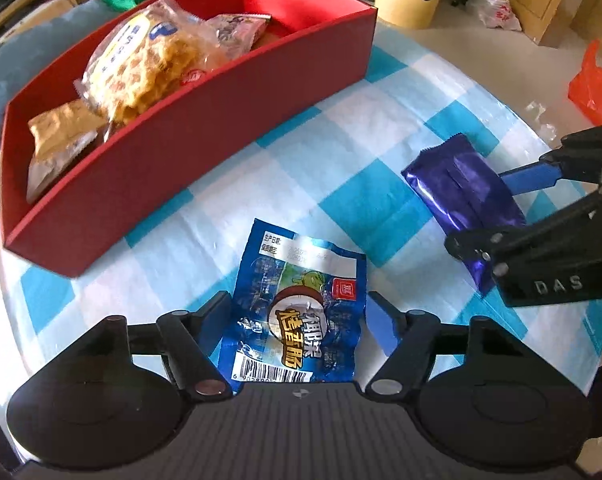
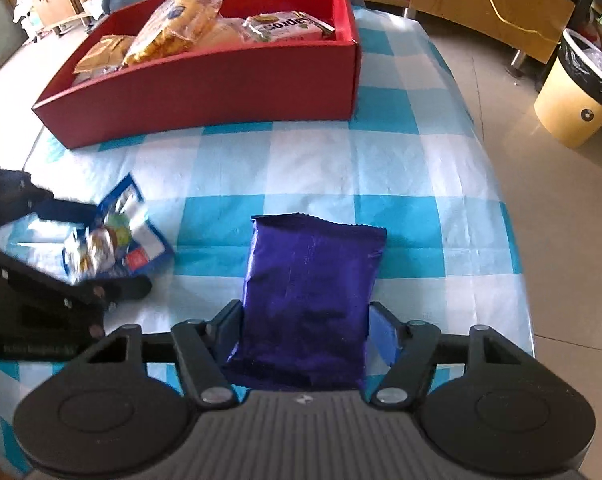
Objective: Organize snacks
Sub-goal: 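Grasp blue sausage packet with left tool while right tool grasps purple foil packet, then carry blue sausage packet and purple foil packet with both tools over the red box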
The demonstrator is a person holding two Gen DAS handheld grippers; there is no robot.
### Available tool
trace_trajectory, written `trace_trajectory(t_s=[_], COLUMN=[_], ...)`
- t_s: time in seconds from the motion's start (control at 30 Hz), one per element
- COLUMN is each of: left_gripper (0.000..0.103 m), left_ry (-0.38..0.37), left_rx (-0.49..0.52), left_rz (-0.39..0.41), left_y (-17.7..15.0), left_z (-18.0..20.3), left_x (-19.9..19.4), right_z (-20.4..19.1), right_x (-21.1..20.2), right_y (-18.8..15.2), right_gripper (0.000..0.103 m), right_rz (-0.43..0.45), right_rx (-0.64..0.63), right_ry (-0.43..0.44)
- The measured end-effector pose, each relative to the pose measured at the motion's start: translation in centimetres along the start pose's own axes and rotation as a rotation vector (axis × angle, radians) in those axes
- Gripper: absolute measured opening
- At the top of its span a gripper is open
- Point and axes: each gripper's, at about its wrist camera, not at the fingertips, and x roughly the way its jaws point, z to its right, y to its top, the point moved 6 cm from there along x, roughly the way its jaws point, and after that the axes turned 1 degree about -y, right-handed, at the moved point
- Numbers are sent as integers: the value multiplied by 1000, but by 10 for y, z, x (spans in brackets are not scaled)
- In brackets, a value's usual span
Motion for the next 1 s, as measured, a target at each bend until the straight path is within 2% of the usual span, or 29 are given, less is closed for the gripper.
trace_trajectory(t_s=[0.27, 1.0], left_gripper=[77, 77], left_ry=[6, 18], left_rx=[-72, -153], left_rz=[-7, 116], left_y=[-5, 12], left_z=[-11, -27], left_x=[-5, -47], right_z=[-11, -29], right_x=[-11, -40], right_y=[1, 39], right_gripper=[63, 63], right_rz=[38, 149], right_rx=[-19, -7], right_ry=[17, 25])
